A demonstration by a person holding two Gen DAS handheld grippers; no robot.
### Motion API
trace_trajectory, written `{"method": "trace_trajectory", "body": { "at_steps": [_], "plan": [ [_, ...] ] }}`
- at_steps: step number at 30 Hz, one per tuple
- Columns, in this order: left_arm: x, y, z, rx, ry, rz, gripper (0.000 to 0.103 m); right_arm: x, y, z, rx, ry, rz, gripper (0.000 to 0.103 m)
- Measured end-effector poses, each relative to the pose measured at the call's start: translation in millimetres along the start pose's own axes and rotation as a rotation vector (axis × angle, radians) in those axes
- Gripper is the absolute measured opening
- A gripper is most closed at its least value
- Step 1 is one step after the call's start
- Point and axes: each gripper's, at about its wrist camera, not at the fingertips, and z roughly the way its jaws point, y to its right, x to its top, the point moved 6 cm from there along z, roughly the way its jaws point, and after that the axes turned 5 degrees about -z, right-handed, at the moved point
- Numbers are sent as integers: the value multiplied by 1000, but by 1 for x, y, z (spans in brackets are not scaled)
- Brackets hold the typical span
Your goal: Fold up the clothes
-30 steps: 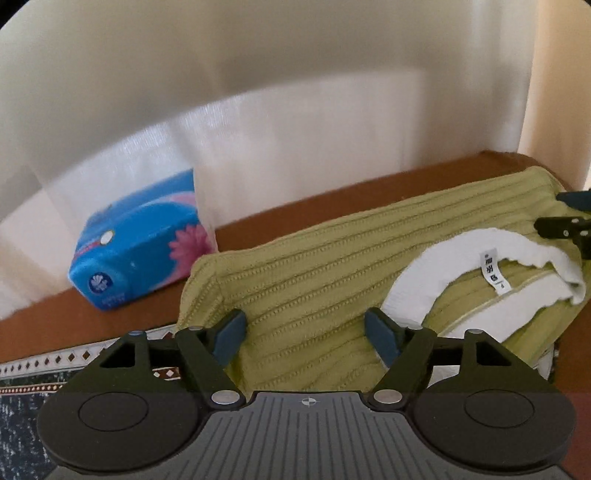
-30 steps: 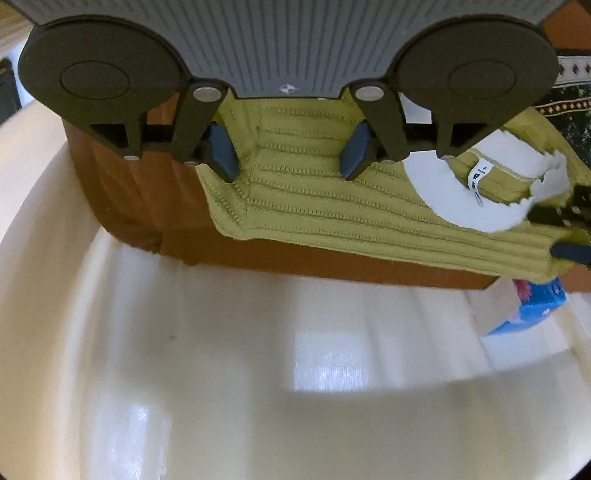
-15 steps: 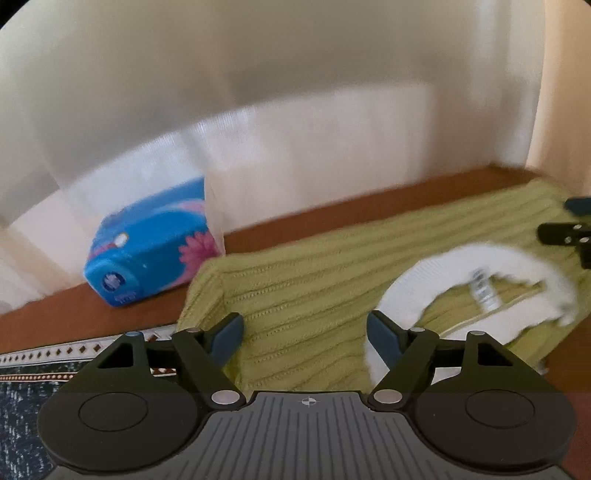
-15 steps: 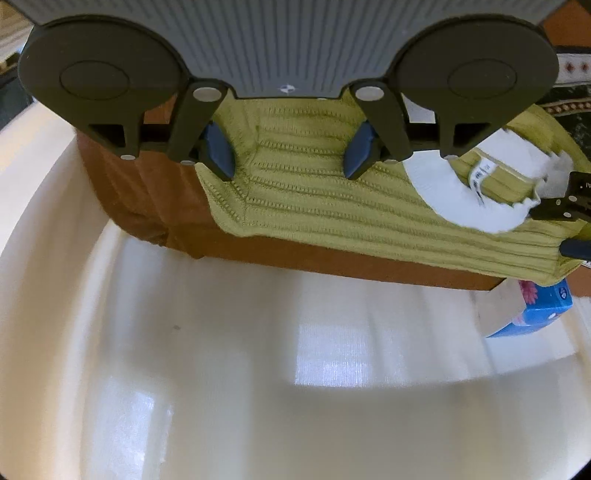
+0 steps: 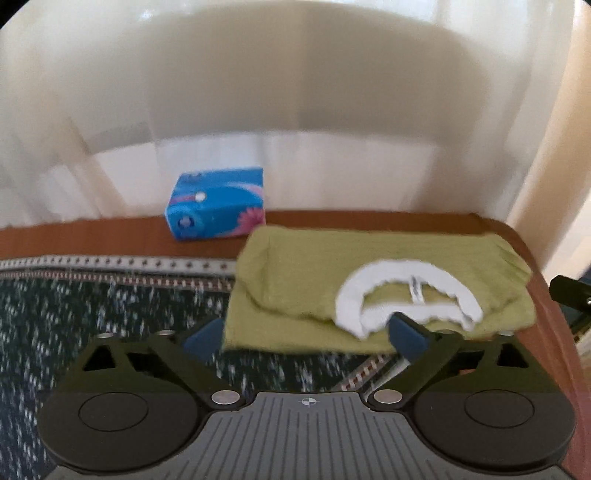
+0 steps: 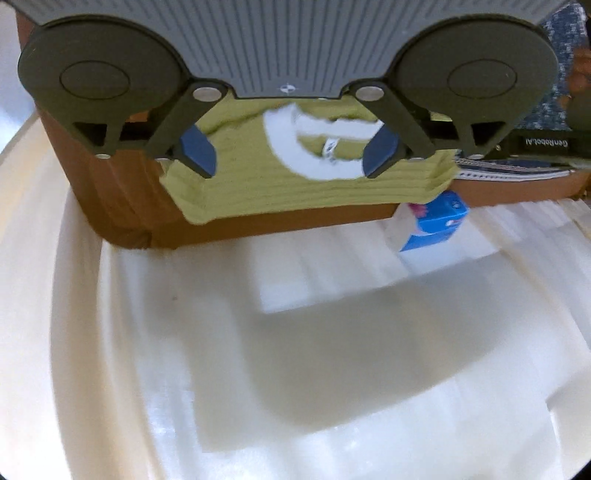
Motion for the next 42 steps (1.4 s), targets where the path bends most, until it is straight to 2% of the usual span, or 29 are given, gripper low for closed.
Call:
{"method": "trace_trajectory", "body": {
  "at_steps": [1,4,8,12,15,24,42],
  "plan": [
    [-4,0,-1,-13,-32,-1,103,-2,-3,-6,11,-1,-5,103],
    [-16,0,-5,-23,-73,-8,103,-6,-12,-16,13,-47,-60,103],
    [-21,-4,-26,55,0,54,103,-9,-24,-33,-52,-39,-134,103],
    [-18,-9,-45,58,47,47,103,-10,-31,-49,-71,-20,-132,103],
    [-17,-12,-49,37,44,28,103,-12,-36,-54,-97,-29,-147,103],
    [-21,-9,-40,15,2,20,103,-23,-36,-53,-116,-83,-167,103],
    [-17,-10,-40,-3,15,16,103,-23,-36,-39,-117,-116,-183,103]
  ]
}}
